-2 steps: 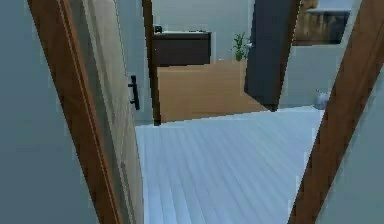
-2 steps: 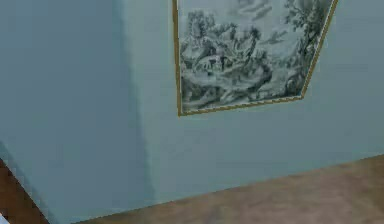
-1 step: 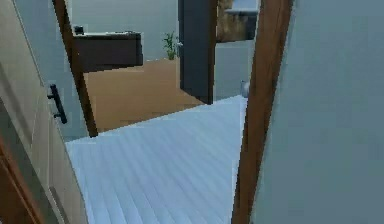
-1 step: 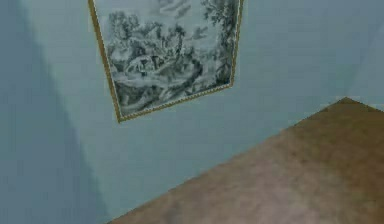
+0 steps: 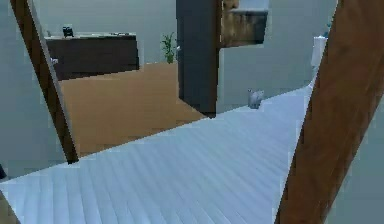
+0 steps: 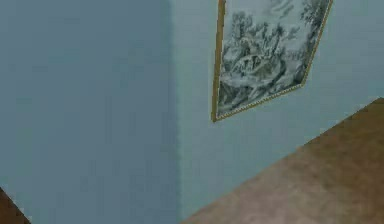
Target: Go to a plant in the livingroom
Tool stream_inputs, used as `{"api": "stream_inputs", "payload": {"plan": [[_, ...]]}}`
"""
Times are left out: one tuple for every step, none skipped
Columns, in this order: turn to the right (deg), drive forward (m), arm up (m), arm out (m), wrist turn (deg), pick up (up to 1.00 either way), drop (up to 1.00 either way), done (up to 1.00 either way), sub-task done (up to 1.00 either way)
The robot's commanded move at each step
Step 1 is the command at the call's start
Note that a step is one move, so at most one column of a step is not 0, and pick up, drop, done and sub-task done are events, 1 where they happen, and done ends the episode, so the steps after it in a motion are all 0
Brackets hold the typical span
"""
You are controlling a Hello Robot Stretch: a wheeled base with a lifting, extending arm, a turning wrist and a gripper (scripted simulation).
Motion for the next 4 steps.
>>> {"api": "stream_inputs", "payload": {"plan": [[-27.0, 0.00, 0.00, 0.00, 0.0, 0.00, 0.00, 0.00, 0.00], [0.0, 0.45, 0.00, 0.00, 0.0, 0.00, 0.00, 0.00, 0.00], [18.0, 0.00, 0.00, 0.00, 0.0, 0.00, 0.00, 0.00, 0.00], [0.0, 1.00, 0.00, 0.00, 0.0, 0.00, 0.00, 0.00, 0.00]]}}
